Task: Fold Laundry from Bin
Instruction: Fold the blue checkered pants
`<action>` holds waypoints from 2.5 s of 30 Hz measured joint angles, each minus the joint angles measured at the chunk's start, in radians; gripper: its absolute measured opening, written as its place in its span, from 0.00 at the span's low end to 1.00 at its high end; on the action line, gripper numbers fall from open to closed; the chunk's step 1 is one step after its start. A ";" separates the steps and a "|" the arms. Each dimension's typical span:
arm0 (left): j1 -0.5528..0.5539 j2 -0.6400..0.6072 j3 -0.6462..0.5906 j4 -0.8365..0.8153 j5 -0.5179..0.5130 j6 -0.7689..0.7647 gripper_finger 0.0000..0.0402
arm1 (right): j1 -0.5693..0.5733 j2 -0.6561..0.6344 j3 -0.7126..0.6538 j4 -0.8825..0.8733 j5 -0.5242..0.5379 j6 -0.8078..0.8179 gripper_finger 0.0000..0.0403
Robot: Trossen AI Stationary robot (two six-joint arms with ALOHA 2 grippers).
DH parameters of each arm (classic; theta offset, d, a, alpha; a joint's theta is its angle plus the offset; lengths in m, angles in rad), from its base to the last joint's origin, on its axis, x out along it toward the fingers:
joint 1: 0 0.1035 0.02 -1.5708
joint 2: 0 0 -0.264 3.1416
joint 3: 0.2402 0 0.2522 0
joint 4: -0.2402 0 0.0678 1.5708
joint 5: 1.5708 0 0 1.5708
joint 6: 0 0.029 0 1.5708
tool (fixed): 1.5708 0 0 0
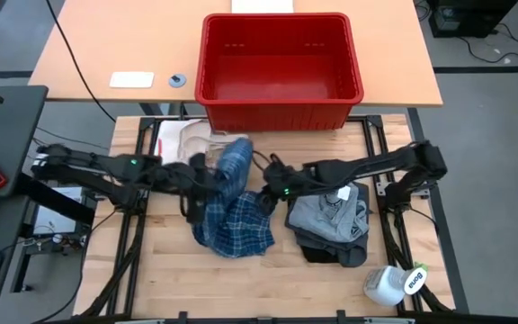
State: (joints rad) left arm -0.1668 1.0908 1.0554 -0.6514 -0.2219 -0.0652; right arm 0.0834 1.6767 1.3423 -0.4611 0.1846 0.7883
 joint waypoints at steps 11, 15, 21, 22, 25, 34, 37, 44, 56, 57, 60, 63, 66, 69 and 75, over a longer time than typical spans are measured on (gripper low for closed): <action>-0.094 0.255 0.000 0.296 0.005 0.035 0.03 | 0.000 -0.193 -0.001 -0.246 0.203 0.136 0.47; -0.120 0.365 0.000 0.392 0.065 0.035 0.03 | 0.000 -0.229 -0.001 -0.261 0.261 0.131 0.47; -0.153 0.537 0.000 0.432 0.151 0.022 0.03 | -0.002 -0.244 -0.001 -0.296 0.293 0.127 0.47; -0.157 0.556 0.000 0.420 0.151 0.004 0.04 | -0.002 -0.243 -0.001 -0.303 0.292 0.126 0.47; -0.169 0.586 0.000 0.379 0.151 -0.085 0.08 | 0.003 -0.240 -0.001 -0.305 0.287 0.126 0.47; -0.174 0.578 0.004 0.392 0.186 -0.134 0.54 | 0.013 -0.239 -0.001 -0.303 0.310 0.132 0.47; -0.158 0.543 0.028 0.386 0.287 -0.162 0.71 | 0.013 -0.239 -0.001 -0.302 0.275 0.119 0.47; -0.140 0.392 0.071 0.144 0.285 -0.184 0.96 | 0.036 -0.238 -0.002 -0.243 0.214 0.035 0.47; -0.139 0.075 -0.452 0.278 0.076 -0.367 0.97 | 0.114 0.098 -0.138 0.551 0.129 -0.149 0.47; -0.138 0.075 -0.486 0.303 0.062 -0.367 0.97 | 0.113 0.146 -0.122 0.578 0.127 -0.174 0.47; -0.128 0.094 -0.562 0.318 0.039 -0.369 0.97 | 0.110 0.271 -0.069 0.606 0.066 -0.192 0.47; -0.121 0.097 -0.606 0.278 0.045 -0.396 0.97 | 0.113 0.352 -0.038 0.571 -0.059 -0.145 0.47; -0.128 0.098 -0.612 0.263 0.058 -0.412 0.97 | 0.126 0.371 -0.034 0.473 -0.128 -0.115 0.45; -0.141 0.097 -0.613 0.252 0.058 -0.412 0.97 | 0.161 0.334 -0.032 0.356 -0.107 -0.150 0.42; -0.141 0.095 -0.614 0.249 0.061 -0.398 0.97 | 0.245 0.290 -0.030 0.039 -0.042 -0.197 0.39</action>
State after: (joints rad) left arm -0.3077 1.1862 0.4409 -0.4023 -0.1606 -0.4632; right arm 0.3281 1.9671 1.3125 -0.4217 0.1428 0.5911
